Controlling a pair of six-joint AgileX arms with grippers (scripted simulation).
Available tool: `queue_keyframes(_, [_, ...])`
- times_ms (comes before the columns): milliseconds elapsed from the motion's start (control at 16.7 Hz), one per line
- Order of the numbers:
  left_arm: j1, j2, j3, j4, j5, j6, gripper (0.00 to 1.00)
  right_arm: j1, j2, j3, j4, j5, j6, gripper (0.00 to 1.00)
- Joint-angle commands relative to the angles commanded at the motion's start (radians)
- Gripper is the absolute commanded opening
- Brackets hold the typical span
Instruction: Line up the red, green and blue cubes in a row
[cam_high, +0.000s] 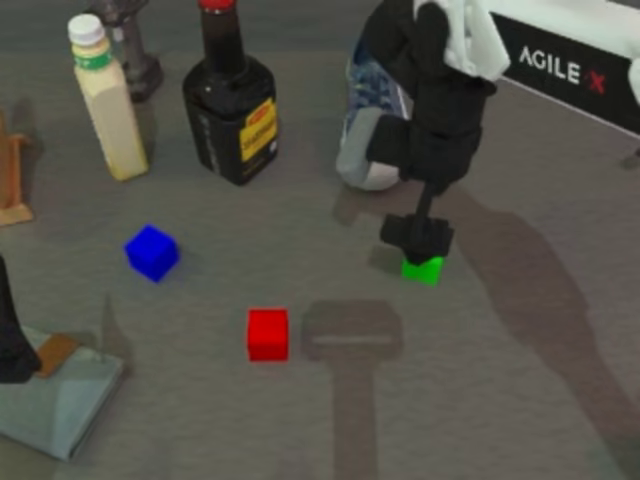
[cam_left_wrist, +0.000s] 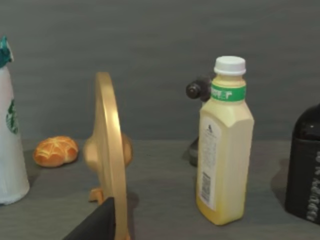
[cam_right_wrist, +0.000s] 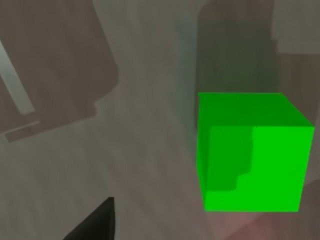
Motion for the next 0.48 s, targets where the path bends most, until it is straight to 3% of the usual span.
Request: queue_keyframes(480, [0.000, 0.000, 0.000, 0.000, 0.000, 0.000, 1.00, -0.003, 0.080, -0.173, 0.257, 0.001, 0.000, 1.00])
